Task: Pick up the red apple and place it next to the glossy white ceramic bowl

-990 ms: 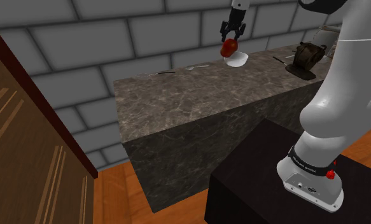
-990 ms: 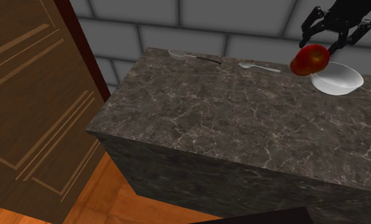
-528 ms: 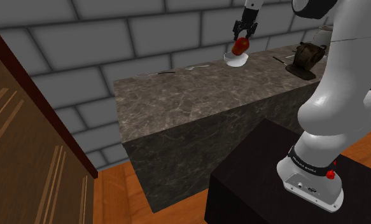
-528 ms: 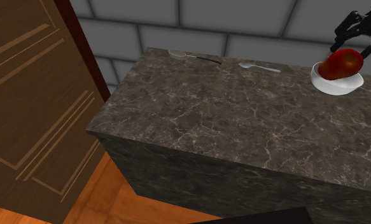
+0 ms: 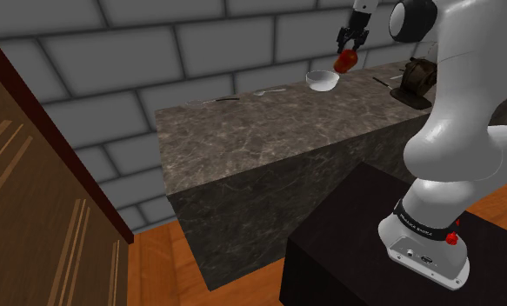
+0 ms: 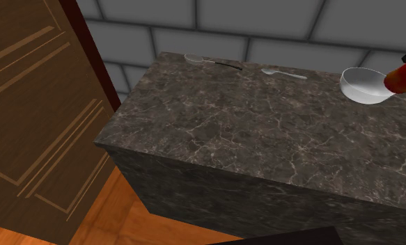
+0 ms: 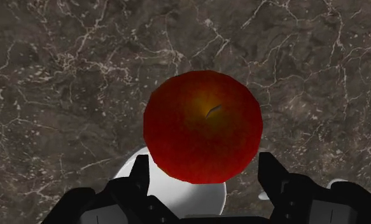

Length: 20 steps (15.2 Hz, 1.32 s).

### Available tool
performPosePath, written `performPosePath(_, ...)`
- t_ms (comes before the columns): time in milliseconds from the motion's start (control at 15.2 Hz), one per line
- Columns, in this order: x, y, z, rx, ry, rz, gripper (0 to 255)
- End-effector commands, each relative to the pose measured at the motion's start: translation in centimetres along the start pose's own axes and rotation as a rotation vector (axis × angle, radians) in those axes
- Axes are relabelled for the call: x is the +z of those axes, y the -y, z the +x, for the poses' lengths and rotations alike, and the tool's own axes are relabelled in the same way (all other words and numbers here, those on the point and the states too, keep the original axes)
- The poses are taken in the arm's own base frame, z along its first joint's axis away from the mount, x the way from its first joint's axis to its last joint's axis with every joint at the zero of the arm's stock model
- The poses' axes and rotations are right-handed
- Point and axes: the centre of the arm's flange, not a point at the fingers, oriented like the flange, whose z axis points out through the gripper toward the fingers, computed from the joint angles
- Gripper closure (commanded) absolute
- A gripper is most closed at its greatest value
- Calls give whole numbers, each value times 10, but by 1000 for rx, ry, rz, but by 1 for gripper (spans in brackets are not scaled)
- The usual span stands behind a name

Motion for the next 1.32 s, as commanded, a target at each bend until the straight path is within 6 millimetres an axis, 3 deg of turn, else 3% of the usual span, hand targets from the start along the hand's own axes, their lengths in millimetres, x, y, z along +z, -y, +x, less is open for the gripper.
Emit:
performPosePath(0, -2, -24, 4, -1, 0, 0, 255)
performPosePath(1254, 97, -40, -3, -1, 0, 0, 255)
